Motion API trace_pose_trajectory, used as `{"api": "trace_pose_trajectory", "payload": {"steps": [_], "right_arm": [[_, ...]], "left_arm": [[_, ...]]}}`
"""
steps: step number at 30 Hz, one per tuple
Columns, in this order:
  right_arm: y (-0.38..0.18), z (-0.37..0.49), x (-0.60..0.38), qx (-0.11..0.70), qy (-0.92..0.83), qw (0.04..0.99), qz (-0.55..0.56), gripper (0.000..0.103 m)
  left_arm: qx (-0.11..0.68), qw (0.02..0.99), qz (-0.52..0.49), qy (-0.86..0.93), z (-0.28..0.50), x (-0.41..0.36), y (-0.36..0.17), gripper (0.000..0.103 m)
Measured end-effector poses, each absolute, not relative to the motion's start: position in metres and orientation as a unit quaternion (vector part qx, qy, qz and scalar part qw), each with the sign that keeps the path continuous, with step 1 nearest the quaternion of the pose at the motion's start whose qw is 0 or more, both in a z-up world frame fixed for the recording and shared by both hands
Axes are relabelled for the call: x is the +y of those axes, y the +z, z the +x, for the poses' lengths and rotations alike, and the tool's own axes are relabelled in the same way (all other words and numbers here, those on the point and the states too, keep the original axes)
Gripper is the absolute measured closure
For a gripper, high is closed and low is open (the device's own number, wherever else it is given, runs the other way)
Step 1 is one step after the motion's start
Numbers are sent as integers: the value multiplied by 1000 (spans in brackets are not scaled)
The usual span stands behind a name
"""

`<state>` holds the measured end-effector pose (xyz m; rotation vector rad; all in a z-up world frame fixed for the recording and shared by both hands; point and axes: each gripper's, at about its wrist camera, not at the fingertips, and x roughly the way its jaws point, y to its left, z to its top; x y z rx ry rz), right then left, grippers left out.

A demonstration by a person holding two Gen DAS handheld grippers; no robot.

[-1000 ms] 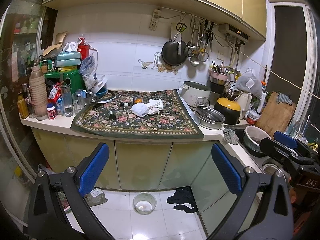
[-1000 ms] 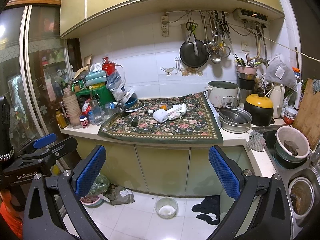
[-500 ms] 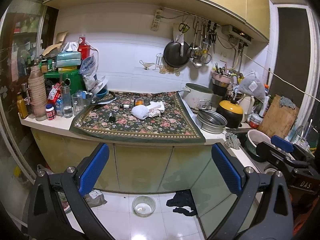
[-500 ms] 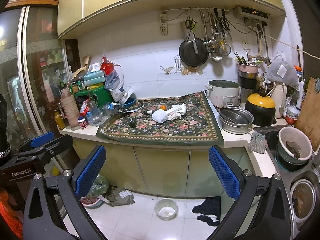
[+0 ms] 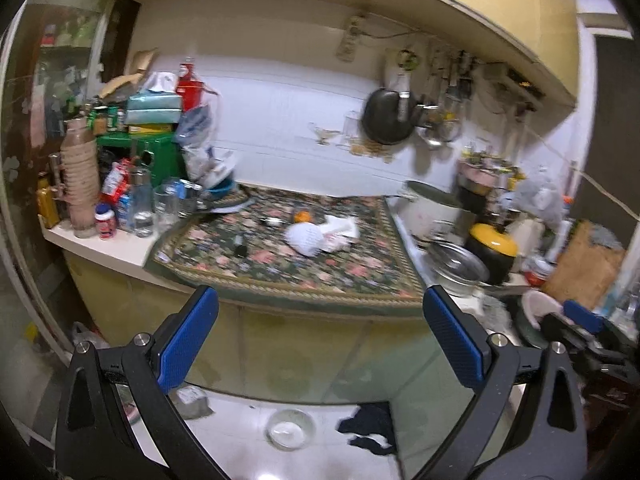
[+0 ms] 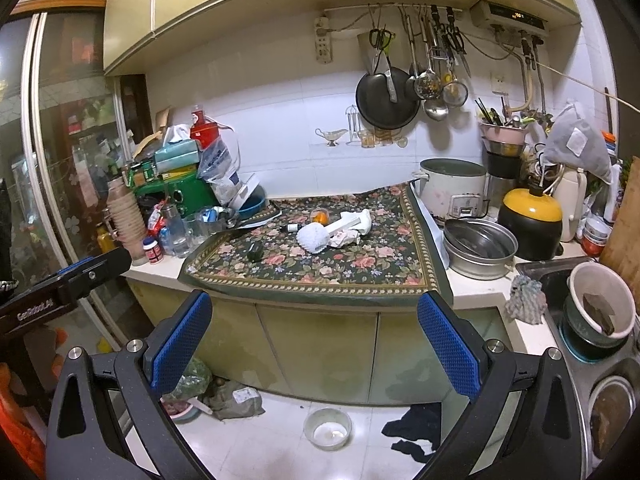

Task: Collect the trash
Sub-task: 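Grasp the green glass bottle with the left tool while the right tool grasps the white foam net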

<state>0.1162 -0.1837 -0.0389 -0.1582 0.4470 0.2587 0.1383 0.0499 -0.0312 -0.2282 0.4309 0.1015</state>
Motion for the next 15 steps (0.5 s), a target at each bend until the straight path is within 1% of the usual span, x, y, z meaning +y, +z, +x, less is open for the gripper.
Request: {"api": "trace_pose_trajectory", "payload": {"steps": [9,12,15], "right_arm": [[-56,194,-158,229,84,967,-75,1],[-59,226,-145,236,68,967,-71,1],[-66,259,-131,252,55,964,-66,1]], "left_arm": [[245,959,-123,76,248,128,-67,1],[256,954,-125,92,285,158,-77,7],[279,948,-118,92,325,183,-88,7]]}}
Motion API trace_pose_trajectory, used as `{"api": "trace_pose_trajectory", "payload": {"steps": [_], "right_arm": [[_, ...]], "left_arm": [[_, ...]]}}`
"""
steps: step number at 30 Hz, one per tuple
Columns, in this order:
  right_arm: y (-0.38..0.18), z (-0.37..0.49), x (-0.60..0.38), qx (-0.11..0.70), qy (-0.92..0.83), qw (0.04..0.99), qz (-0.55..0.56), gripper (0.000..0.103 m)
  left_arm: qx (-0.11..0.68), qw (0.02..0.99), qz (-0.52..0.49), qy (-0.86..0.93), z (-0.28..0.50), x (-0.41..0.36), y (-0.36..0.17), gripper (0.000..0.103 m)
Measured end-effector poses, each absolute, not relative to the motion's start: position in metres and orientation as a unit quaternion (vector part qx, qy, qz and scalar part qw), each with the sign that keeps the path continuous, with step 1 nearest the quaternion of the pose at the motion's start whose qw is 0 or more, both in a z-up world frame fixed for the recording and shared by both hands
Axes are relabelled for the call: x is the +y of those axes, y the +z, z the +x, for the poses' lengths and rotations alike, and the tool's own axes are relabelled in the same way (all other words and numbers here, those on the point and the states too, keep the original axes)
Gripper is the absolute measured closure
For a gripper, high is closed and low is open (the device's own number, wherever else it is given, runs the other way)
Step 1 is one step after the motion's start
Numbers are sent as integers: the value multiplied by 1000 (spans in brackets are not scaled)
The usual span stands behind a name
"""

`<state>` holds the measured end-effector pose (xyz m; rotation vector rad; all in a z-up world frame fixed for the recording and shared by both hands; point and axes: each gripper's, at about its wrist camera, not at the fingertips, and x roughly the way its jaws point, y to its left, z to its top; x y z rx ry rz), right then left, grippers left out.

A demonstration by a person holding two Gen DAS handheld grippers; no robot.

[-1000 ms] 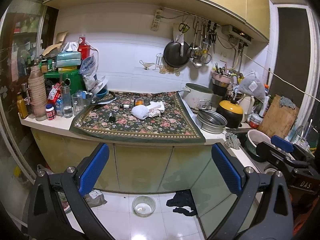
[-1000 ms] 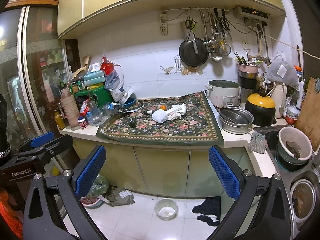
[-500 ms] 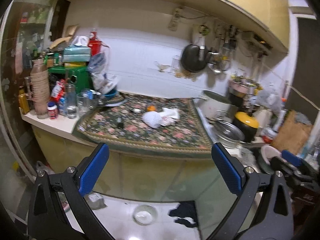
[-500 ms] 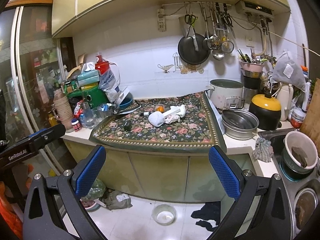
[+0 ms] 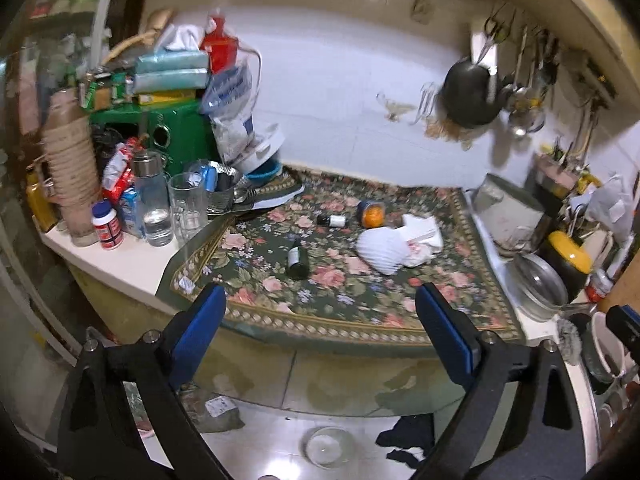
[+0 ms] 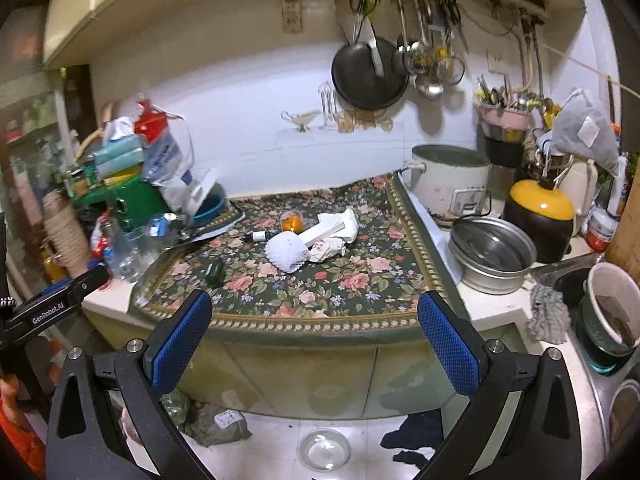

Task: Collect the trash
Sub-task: 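Grasp the green glass bottle with the left tool while the right tool grasps the white foam net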

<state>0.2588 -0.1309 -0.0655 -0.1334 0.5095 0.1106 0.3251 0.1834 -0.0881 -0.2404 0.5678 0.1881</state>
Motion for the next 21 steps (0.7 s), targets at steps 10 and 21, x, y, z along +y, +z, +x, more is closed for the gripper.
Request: {"api": "trace_pose_trajectory", "payload": {"steps": [10,21], "right_arm": [[-106,352,-98,305,23,950,-55,1],[-148,461,-91,368,70,925,-57,13]], "left_arm": [[381,918,-88,69,447,233,-149,18],[454,880,-114,78,541,248,-214,18]]}}
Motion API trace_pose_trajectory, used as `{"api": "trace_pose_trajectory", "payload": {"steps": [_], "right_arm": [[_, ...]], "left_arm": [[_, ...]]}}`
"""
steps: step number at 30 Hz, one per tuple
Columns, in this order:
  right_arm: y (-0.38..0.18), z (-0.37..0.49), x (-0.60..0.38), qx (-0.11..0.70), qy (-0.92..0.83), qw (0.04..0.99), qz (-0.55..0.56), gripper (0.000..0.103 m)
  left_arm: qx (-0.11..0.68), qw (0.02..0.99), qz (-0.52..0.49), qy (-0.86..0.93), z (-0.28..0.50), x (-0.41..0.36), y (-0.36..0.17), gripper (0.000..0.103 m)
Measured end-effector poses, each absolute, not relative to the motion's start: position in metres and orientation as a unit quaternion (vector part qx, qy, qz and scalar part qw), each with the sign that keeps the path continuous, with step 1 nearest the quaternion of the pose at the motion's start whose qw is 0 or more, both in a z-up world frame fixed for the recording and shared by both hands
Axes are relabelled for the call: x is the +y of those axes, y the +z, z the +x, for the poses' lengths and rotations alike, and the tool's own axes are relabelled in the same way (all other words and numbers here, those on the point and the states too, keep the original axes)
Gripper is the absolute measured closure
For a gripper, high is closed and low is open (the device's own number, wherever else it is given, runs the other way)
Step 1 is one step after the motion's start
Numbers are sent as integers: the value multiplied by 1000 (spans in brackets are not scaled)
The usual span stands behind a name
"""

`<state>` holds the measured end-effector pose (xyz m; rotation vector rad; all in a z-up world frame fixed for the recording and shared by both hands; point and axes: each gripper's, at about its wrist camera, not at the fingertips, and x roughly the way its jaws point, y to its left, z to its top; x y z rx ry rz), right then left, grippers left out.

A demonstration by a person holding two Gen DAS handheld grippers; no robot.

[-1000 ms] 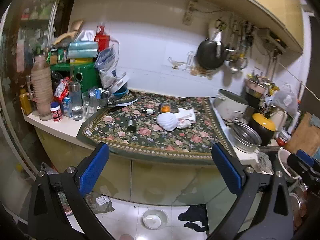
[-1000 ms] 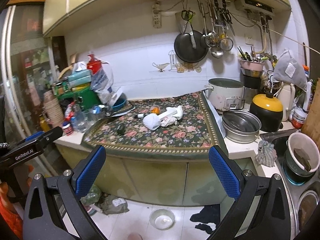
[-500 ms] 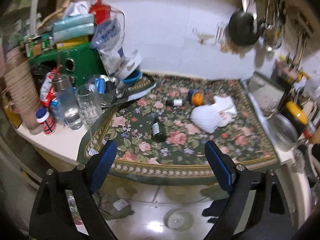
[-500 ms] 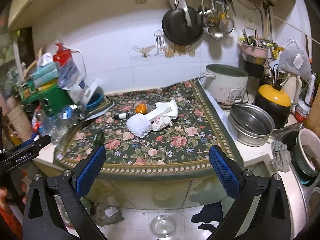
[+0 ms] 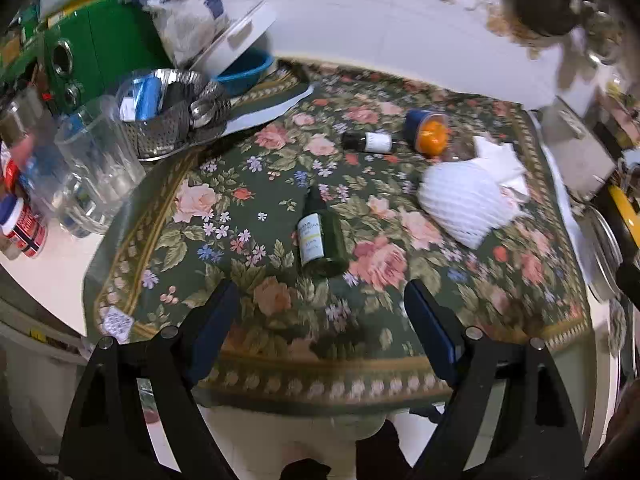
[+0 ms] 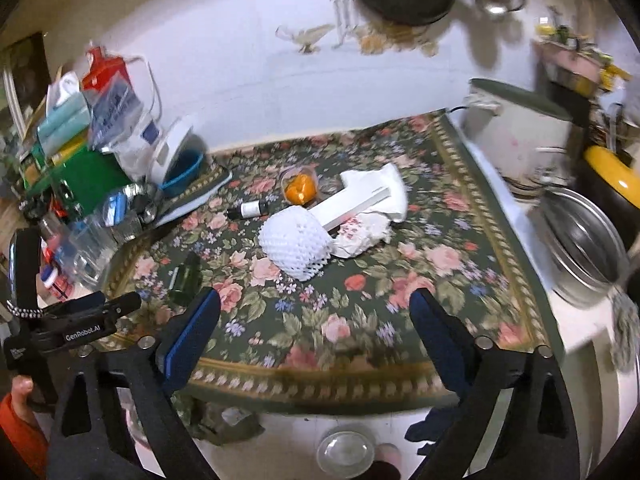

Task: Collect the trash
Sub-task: 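Grasp the green glass bottle with the left tool while the right tool grasps the white foam net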

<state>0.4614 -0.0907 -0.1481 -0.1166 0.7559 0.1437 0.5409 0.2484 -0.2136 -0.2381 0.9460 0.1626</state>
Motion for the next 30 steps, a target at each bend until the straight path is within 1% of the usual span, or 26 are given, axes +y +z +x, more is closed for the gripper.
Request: {"api": "trace_pose_trajectory", "payload": {"steps": [1,4,7,8,10,12,14,16,17,18,20,21,22,23,24,30], "right_arm": [[-153,475,-91,378,81,920,-60,16],[-167,512,-90,404,111,906,-63,19],[-178,548,-89,431,141,889,-69,27],[-181,558,-88,434,149,885,-73,28],[-189,578,-86,442,160,878,-86,28],[-197,597,-83,453,170,870,-93,30],[-209,614,-81,470,181,859,-96,35],[-219,626,-80,486,187,848,-96,37],[-222,629,-80,491,190,845,-96,43],[-226,633,-79,499,195,839,-94,46],[-232,637,-77,512,208,829,-84,53],[-234,638,-76,516,212,826,-80,56],[-236,639,-74,521,216,822,-76,63],[-238,640,-72,527,222,818,-71,76],[-240,640,-70,532,226,813,-66,82],[-241,623,-56,523,231,817,-75,88]], "left_arm": [[458,877,-118,86,548,249,-219,18],[470,866,-130,109,568,251,-230,18],[476,860,-139,123,584,252,-240,19],[478,857,-139,130,590,252,-244,20],[484,852,-142,139,600,252,-252,26],[489,847,-150,143,608,253,-261,29],[493,843,-153,150,615,254,-268,32],[496,840,-156,154,619,254,-274,39],[498,838,-157,156,621,255,-277,40],[500,837,-159,156,623,255,-280,43],[502,836,-162,152,624,255,-283,49],[505,835,-163,149,625,255,-285,54],[507,834,-162,147,625,253,-287,60],[510,833,-159,142,625,252,-288,61],[512,834,-155,139,624,250,-289,62],[500,849,-126,116,611,248,-283,62]]}}
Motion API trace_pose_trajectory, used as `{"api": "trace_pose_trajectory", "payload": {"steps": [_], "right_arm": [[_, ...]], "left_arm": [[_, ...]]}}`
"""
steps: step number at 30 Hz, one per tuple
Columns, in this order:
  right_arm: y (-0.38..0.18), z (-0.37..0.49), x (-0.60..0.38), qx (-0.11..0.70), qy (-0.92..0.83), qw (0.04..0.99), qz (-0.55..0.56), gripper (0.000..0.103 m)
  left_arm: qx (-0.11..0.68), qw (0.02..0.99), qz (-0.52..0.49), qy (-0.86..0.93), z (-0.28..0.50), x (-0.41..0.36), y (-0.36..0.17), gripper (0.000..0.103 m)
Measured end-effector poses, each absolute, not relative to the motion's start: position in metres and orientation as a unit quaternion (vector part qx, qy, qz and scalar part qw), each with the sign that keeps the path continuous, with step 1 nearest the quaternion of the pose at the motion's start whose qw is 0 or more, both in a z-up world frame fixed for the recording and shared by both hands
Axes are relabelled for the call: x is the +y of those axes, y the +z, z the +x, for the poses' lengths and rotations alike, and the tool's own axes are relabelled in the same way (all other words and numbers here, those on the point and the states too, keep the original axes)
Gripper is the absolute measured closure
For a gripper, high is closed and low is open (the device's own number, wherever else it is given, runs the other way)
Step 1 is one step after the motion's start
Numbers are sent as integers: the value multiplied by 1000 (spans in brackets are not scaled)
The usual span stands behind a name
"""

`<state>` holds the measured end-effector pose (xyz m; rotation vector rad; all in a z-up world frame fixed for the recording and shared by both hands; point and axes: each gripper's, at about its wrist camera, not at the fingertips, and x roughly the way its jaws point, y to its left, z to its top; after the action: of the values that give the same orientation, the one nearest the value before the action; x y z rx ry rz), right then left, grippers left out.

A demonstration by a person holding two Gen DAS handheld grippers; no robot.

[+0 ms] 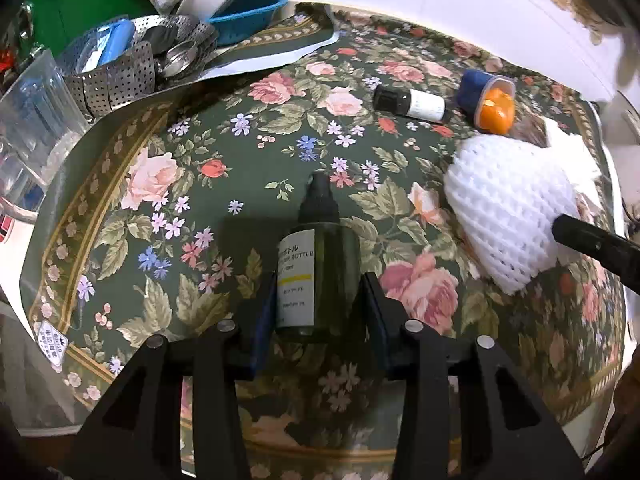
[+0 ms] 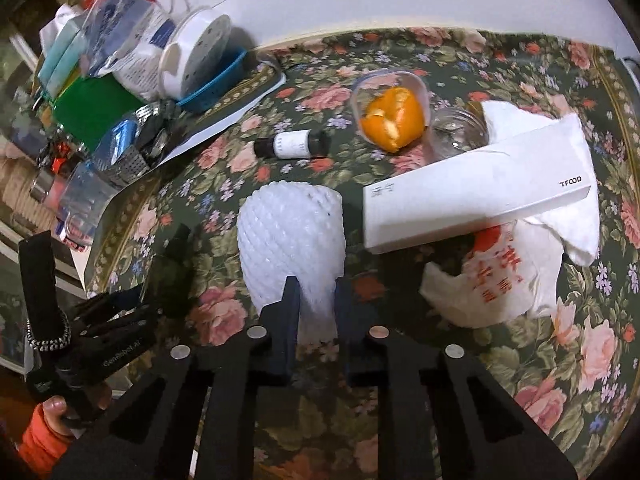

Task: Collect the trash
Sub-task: 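Grasp the green glass bottle with the left tool while the right tool grasps the white foam net, then carry bottle and foam net down over the floor bin and open both tools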

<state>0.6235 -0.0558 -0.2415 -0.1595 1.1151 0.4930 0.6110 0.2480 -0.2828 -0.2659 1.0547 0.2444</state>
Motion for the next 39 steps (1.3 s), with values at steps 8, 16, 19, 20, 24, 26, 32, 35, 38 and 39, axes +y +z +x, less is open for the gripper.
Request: {"api": "trace_pose_trajectory", "payload": {"steps": [8,16,19,20,24,26,32,35,38,39], "right_arm": [[-218,588,-43,485,198,850,-50,90],[-178,527,-45,419,140,897,-23,90],[-166,505,-50,400,126,908,-10,90],[-161,496,-53,392,120,912,-7,90],[-145,463,-66,371,108,922,-5,90],[-139,447,-75,366,106,924,-6,90],[-127,401,-111,357,108,928,-8,90],[-127,379,-131,357,115,927,-14,90],[-131,356,-150,366,128,921,-27,90],[-134,350,-157,371,132,919,-31,90]], "left_arm": [[472,871,-122,54,578,253,-250,62],[446,891,-80,1,541,244,-213,62],[430,901,-57,-8,524,232,-195,62],[423,905,-50,-11,517,227,-188,62],[406,913,-39,-20,492,206,-169,62],[397,917,-34,-23,476,191,-160,62],[384,922,-41,-28,433,143,-152,62],[383,922,-53,-23,413,117,-156,62],[385,920,-70,-14,391,87,-164,62],[387,919,-76,-12,385,78,-167,62]]}}
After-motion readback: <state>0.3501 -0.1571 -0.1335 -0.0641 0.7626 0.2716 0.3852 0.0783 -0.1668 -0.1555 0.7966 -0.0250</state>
